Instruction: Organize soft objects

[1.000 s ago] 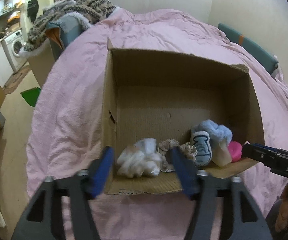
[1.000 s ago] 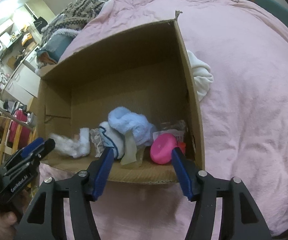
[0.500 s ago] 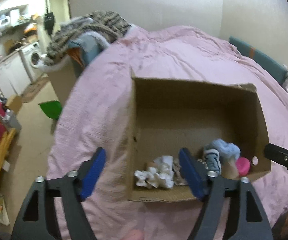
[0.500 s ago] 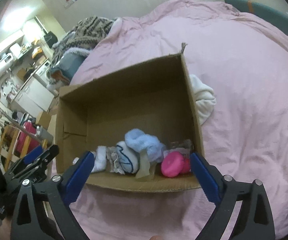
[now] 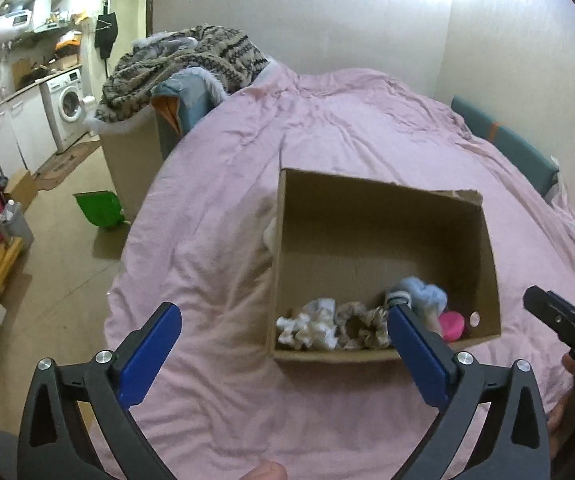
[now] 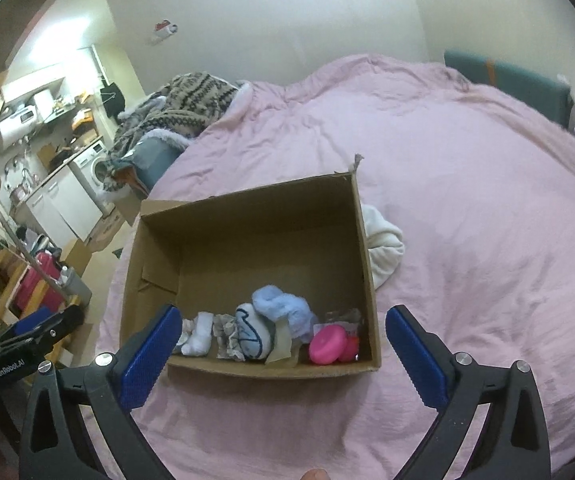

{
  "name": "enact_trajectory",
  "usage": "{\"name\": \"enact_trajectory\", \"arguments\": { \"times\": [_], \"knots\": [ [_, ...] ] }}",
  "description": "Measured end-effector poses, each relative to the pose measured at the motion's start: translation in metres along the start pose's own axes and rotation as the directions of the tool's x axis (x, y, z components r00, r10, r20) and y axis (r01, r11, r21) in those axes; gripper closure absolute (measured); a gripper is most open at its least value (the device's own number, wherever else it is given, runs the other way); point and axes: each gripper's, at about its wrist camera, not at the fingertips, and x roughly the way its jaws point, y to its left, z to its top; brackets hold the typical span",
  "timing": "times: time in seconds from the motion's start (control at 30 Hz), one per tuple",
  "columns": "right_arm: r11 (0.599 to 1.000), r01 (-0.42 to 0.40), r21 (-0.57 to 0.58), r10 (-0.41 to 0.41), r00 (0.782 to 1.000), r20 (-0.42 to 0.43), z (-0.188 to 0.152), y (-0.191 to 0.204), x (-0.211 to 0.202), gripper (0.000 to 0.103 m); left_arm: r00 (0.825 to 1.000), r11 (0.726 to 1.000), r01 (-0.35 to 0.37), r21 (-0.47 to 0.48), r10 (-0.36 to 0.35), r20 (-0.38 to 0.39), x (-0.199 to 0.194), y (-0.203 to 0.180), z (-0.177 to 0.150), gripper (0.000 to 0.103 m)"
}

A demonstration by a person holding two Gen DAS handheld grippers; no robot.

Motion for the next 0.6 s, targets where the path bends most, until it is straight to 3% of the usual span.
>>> {"name": "enact_trajectory", "arguments": {
  "times": [0.17,0.47,0.6],
  "knots": [
    [1.0,0.015,-0.02,-0.015,1.0,0.004,-0.013,0.008,-0.011,0.0,0.998,0.998,-0.06,0.03,0.059,0.034,-0.015,-0.003,-0.012,0.0],
    [1.0,0.025,-0.013,-0.025,1.0,0.002,-0.04,0.018,-0.024,0.0,0.998,0.996,-0.063,0.061,0.063,-0.001,-0.031,-0.003,-0.039,0.0],
    [0.999,0.039,-0.036,-0.039,0.999,0.001,-0.046,0.024,-0.02,0.0,0.997,0.994,-0.08,0.074,0.078,0.026,-0.032,-0.009,-0.04,0.0]
  ]
}}
